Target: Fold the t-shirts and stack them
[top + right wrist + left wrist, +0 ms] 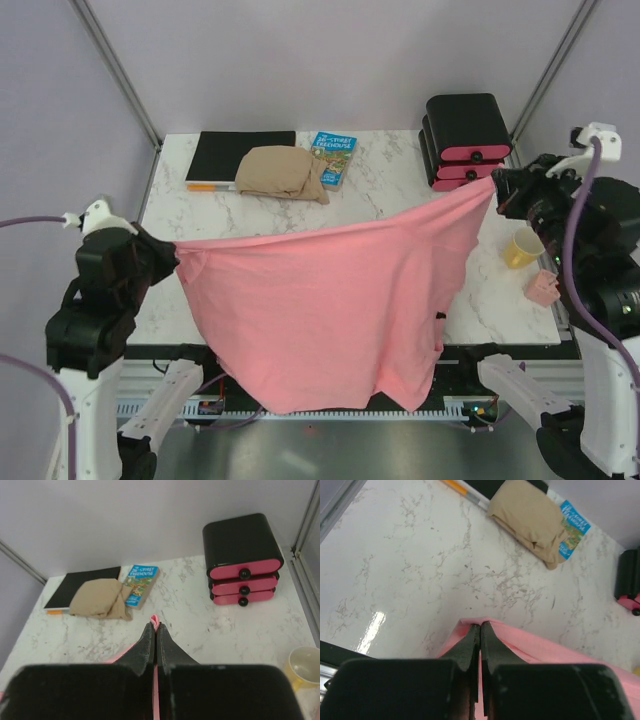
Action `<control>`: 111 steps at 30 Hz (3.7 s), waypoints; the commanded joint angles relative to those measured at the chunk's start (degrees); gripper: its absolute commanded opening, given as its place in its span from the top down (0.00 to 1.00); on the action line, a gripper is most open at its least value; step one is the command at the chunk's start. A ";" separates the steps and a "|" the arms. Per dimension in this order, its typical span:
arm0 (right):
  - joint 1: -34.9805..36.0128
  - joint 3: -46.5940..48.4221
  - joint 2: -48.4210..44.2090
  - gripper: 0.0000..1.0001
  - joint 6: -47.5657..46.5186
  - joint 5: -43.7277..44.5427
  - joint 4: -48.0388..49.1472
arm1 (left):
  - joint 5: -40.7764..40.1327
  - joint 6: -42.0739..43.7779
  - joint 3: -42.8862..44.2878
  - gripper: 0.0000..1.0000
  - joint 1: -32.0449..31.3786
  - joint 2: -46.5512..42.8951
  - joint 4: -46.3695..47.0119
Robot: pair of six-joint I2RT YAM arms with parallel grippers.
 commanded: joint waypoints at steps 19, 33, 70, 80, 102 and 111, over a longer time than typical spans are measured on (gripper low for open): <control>-0.27 -33.83 14.57 1.00 -2.95 9.31 36.16 | -5.72 2.84 -17.59 0.98 0.14 35.82 32.92; -0.27 -24.88 36.72 1.00 -3.30 7.47 40.48 | -2.03 2.93 -3.27 0.98 0.32 59.29 34.33; 0.17 -7.91 58.08 1.00 -4.88 2.46 38.20 | 3.34 5.21 10.45 0.98 4.71 74.68 31.44; 0.60 -6.41 61.60 1.00 -5.93 3.69 39.16 | -1.76 6.79 9.66 0.98 6.03 73.19 31.35; 1.75 -2.98 69.35 1.00 -6.37 5.97 42.32 | 0.17 8.90 12.30 0.98 7.61 75.92 31.08; 1.75 1.85 74.96 0.72 -6.55 5.80 38.02 | 1.24 8.73 13.79 0.70 7.61 77.50 29.24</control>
